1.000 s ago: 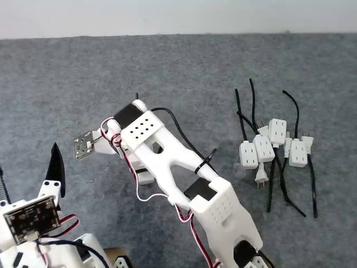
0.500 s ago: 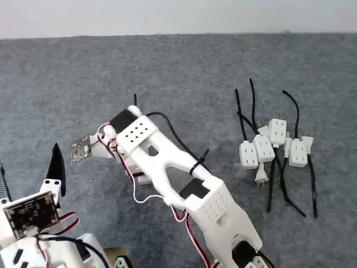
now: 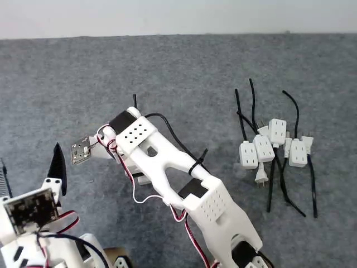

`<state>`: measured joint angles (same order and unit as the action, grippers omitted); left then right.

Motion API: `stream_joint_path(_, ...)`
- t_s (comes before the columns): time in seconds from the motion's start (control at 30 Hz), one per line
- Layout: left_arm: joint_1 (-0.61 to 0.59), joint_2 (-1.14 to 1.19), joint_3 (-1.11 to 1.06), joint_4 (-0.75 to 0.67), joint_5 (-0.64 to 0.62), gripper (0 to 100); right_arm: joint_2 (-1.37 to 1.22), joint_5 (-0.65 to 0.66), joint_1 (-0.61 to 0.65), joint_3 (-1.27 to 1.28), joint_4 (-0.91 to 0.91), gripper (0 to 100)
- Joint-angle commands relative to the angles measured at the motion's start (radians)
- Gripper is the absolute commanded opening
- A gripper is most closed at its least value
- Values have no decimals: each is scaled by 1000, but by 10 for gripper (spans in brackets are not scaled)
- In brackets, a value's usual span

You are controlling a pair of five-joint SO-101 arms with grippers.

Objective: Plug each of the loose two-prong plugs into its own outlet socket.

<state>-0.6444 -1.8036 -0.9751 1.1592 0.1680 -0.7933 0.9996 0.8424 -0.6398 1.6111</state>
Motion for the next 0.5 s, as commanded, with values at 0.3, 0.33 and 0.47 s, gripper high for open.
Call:
stream_joint_path(0.3,2,-15,-38,-51,5,355,-56,-212,36,-367,64,97)
stream_joint_path(0.33,2,-15,-38,-51,6,355,-56,-212,36,-425,96,149)
stream_joint_path(0.47,0,-15,-41,-51,8,355,-56,-213,35,-624,191,351)
